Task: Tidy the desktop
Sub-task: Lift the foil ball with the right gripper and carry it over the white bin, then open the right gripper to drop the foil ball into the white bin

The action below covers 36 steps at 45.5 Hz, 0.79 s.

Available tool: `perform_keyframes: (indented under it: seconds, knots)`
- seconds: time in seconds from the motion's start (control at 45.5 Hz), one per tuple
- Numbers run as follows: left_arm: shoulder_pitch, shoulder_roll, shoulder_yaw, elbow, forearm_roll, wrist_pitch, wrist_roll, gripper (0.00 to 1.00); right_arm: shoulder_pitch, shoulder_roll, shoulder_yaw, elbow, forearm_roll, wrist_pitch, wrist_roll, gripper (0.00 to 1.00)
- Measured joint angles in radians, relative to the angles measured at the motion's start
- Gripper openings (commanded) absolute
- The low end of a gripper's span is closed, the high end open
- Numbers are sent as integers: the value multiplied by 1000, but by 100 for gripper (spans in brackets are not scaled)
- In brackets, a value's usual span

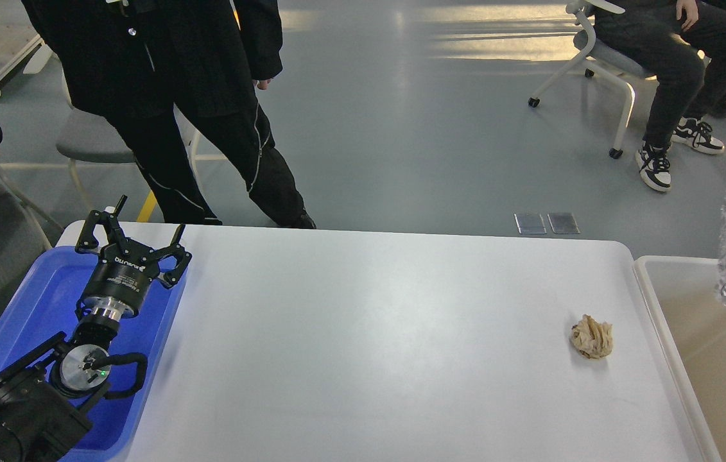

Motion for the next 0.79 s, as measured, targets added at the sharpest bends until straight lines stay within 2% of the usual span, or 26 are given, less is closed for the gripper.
perform_keyframes:
  seconds: [0.285, 0.791]
  knots:
    - [0, 0, 0, 0, 0, 0, 0, 100, -115, 139, -4, -224, 212, -28, 0, 0]
    - [0, 0, 0, 0, 0, 0, 0, 100, -231, 502, 11, -666, 448, -38, -6, 0]
